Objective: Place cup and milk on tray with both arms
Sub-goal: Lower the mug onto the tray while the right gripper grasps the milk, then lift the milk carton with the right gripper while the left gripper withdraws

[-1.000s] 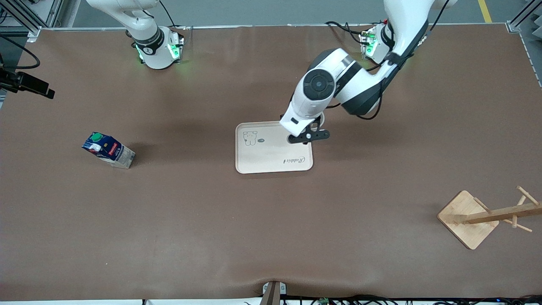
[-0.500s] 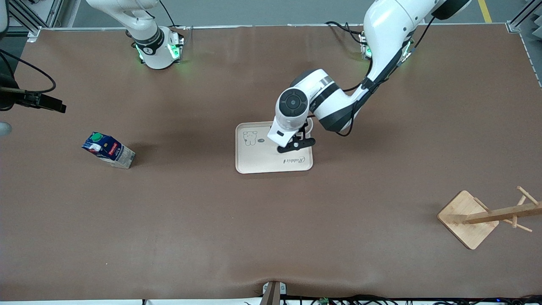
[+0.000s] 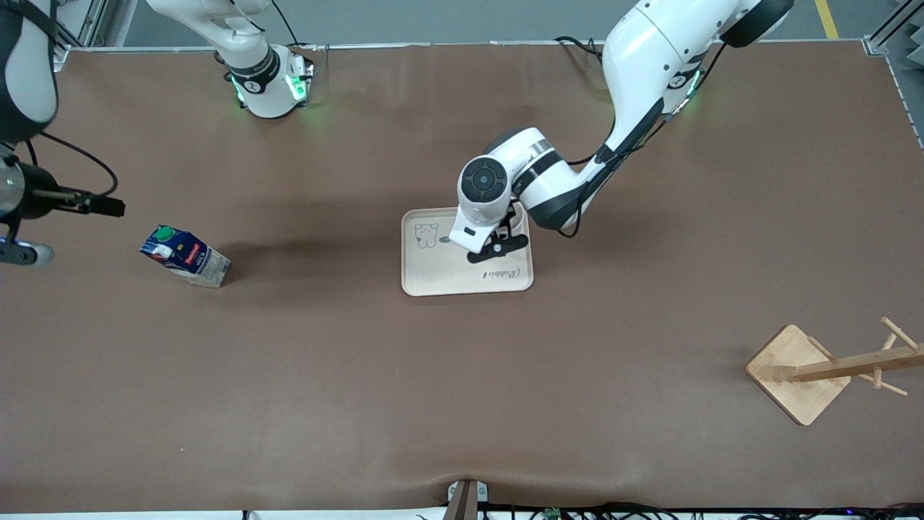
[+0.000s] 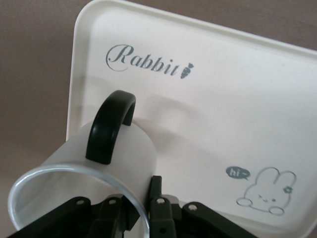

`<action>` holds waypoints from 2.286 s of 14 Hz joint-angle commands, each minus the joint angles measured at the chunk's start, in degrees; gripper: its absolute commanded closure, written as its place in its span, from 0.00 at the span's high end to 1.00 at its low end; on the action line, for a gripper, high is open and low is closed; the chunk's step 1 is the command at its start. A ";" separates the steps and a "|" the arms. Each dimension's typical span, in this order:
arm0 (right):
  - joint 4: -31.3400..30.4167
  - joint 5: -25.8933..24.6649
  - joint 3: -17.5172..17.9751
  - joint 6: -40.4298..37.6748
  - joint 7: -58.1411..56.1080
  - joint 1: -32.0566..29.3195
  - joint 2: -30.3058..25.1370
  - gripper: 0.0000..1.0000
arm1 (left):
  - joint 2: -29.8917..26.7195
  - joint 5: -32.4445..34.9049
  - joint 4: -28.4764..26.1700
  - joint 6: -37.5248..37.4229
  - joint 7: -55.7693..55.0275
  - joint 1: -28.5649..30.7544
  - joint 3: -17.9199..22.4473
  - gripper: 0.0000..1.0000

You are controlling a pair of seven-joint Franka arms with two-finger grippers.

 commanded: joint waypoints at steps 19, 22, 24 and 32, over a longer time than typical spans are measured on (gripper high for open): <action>-20.38 8.20 0.08 18.01 0.64 -4.56 2.23 1.00 | -8.96 4.48 8.64 -4.34 2.72 5.64 2.66 1.00; -23.02 8.37 0.17 20.99 0.65 -4.65 2.14 1.00 | -12.56 5.45 8.72 -7.16 8.59 11.17 2.66 1.00; -23.99 8.28 0.08 23.79 0.03 -4.99 2.14 1.00 | -15.55 5.37 8.72 -9.01 15.26 15.74 2.57 1.00; -25.06 7.84 0.08 26.56 0.64 -5.18 3.28 0.11 | -23.55 4.67 10.74 -13.32 34.35 30.25 2.48 1.00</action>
